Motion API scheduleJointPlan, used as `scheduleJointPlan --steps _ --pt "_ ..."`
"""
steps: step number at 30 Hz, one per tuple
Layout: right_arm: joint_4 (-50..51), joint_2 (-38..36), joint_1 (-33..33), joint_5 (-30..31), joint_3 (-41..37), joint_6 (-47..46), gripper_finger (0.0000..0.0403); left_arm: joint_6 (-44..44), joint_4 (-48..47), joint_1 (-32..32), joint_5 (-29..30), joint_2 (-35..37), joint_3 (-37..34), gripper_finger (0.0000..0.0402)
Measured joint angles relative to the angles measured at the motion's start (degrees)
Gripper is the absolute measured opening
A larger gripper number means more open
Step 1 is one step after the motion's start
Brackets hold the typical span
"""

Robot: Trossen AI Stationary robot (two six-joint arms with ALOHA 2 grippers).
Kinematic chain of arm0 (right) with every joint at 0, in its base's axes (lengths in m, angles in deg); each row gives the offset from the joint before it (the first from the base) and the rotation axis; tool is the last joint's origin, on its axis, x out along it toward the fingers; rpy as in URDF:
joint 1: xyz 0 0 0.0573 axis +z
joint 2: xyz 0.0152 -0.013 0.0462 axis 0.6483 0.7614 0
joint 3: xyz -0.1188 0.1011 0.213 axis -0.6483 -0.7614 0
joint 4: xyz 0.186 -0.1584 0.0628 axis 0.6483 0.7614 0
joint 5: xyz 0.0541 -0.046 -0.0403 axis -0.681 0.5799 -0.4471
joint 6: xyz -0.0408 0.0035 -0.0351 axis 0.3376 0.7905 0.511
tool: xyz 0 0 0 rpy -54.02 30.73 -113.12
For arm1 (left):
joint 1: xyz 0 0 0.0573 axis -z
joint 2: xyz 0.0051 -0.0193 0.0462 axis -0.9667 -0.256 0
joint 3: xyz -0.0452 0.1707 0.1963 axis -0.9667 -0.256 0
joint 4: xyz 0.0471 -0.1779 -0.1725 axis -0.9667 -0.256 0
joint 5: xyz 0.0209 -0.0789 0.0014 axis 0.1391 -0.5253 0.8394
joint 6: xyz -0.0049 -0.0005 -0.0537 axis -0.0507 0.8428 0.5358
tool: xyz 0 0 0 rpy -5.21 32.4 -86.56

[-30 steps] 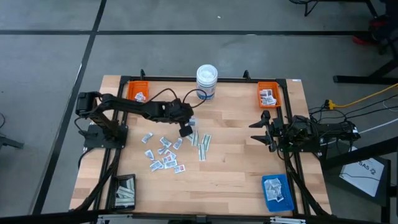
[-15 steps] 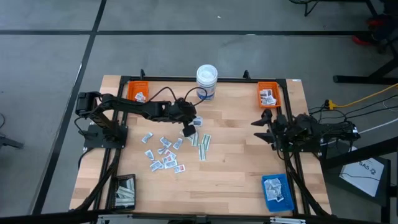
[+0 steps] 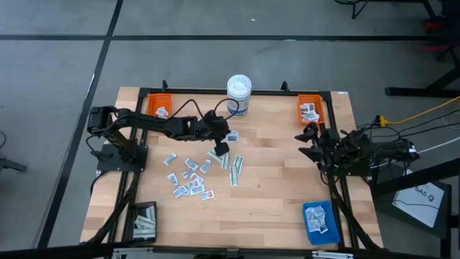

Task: Pick & Place First Aid Supplies
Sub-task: Put the gray towelette pack into the right orange bin

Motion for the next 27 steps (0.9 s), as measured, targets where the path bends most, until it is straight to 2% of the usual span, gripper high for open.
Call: scheduleJointPlan --steps 4,6,10,14,21,27 --pt "-4.59 4.32 0.01 -2.47 0.0 2.55 0.0245 -0.12 0.38 0.45 1.4 0.0 0.0 0.0002" --pt "-6.09 6.93 0.0 0.25 0.0 2.73 0.0245 -0.5 0.79 0.76 2.07 0.0 0.01 0.0001" --pt "-7.52 13.15 0.0 10.14 0.0 1.08 0.0245 -1.73 0.75 1.61 3.96 0.02 1.36 0.0001" --pt "-11.13 19.59 -0.02 12.65 0.67 0.3 0.0245 -3.79 0.75 2.78 7.03 0.02 2.75 0.0002" --pt "-11.32 32.99 -0.02 13.05 8.31 -1.44 0.0245 -4.87 1.48 4.54 12.31 0.01 3.56 0.0002" --pt "-10.84 47.08 -0.03 17.96 15.58 -2.87 0.0245 -6.67 3.24 6.39 15.64 0.02 3.56 0.0002"
